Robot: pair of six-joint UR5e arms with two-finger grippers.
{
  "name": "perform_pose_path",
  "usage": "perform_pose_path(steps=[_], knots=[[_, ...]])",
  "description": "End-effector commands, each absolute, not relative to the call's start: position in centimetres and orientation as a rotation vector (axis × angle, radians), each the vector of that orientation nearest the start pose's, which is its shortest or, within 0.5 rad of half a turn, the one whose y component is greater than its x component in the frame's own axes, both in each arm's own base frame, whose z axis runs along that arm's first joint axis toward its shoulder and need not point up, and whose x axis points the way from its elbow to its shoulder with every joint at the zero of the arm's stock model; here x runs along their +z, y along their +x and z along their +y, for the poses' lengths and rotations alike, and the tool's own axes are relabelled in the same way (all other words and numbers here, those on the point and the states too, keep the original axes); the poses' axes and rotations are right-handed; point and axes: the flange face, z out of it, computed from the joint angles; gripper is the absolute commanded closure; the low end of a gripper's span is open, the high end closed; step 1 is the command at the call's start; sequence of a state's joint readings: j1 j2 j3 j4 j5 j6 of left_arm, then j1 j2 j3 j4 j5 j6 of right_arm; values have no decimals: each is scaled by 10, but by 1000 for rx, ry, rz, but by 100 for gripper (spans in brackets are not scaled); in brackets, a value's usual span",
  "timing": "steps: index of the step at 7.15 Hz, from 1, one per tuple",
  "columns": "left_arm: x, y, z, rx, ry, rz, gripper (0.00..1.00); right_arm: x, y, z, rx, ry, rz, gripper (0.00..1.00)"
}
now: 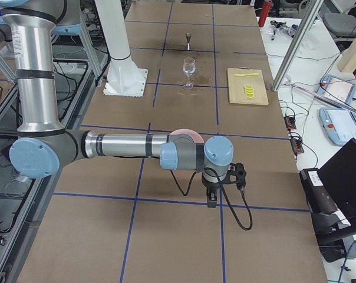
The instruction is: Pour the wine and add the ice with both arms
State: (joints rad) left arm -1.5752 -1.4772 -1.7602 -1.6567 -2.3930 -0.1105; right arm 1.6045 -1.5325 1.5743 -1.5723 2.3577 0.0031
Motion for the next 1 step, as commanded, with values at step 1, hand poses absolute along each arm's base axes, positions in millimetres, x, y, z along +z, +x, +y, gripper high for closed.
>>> perform_pose_path(steps=[1], knots=[[598, -62, -461, -34, 126, 828, 0, 636, 80, -508, 19, 51, -786, 0]])
